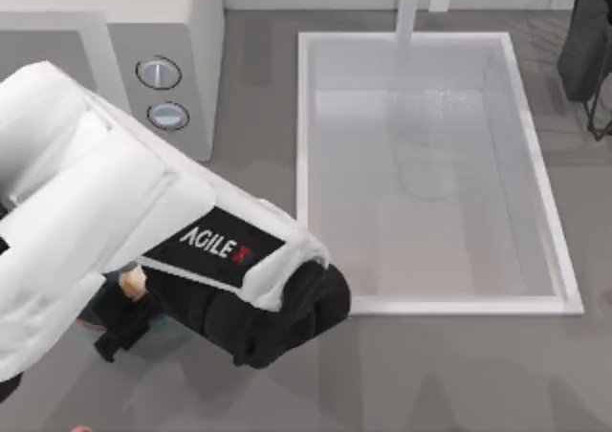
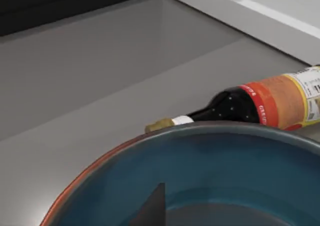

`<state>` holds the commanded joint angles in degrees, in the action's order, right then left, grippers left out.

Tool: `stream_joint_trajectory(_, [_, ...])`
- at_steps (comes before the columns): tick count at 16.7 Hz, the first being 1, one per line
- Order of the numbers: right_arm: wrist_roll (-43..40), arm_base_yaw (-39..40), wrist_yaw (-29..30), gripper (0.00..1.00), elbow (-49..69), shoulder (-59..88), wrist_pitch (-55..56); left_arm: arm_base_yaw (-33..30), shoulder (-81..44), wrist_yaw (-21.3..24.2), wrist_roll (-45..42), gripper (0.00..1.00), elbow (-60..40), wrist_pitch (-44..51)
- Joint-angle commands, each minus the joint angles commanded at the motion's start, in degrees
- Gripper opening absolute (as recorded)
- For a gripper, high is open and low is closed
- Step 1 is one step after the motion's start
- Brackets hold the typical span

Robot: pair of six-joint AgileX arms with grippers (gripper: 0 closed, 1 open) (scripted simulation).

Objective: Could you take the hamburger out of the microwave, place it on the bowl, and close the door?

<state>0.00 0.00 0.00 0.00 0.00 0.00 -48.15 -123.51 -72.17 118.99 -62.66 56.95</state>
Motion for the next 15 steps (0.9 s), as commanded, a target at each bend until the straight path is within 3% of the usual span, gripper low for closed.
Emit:
stream_joint_trajectory(9, [0.00, 0.00, 0.00, 1.00, 0.00, 0.00, 0.00, -0.15, -0.22, -0.53, 1.03, 0.00, 0.86, 1.12])
stream_joint_trajectory(15, [0.00, 0.00, 0.00, 1.00, 0.00, 0.00, 0.00, 3.18, 1.01, -1.62, -11.74, 0.00, 5.24, -14.70])
